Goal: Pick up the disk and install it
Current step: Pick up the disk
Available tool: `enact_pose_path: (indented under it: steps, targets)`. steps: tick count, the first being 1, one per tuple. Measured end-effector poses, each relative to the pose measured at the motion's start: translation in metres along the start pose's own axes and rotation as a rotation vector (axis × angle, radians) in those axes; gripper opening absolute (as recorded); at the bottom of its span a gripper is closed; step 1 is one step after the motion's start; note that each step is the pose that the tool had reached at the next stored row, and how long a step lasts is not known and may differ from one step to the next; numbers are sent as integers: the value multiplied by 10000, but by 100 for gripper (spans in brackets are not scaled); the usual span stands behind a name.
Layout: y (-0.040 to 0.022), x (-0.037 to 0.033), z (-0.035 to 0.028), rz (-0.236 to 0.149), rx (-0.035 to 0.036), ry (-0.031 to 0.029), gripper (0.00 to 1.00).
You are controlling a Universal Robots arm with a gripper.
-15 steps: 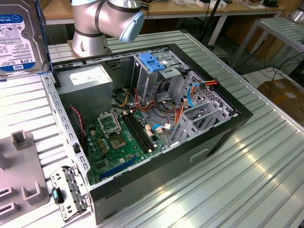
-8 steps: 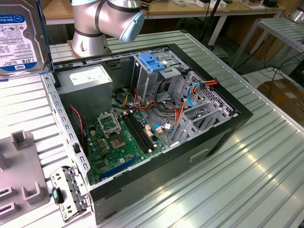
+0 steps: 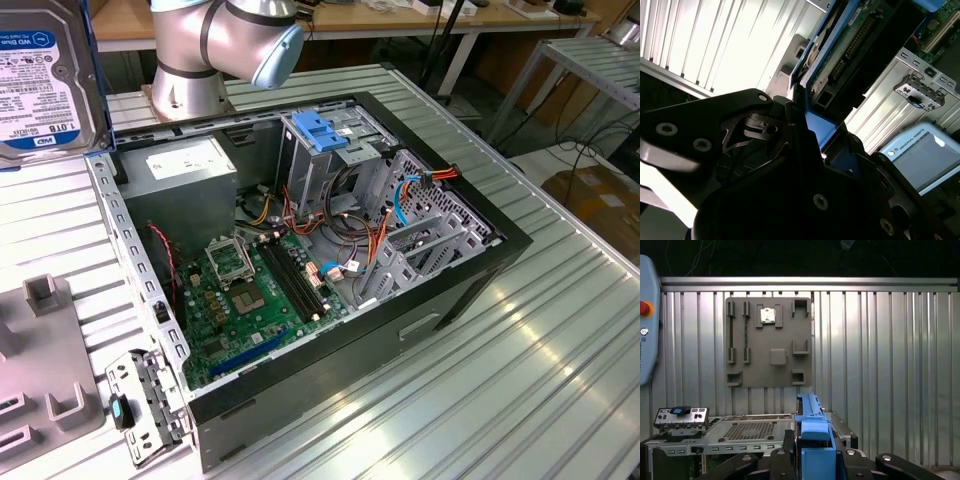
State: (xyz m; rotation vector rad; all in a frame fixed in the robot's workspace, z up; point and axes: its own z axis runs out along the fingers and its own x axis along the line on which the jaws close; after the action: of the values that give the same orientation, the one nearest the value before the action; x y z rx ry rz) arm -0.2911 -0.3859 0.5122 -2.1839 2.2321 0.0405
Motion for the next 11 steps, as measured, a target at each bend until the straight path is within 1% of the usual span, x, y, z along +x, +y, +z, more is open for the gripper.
enact_pose_path:
  steps: [11]
  targets:
    - [-28, -1, 3, -1, 20, 0, 37]
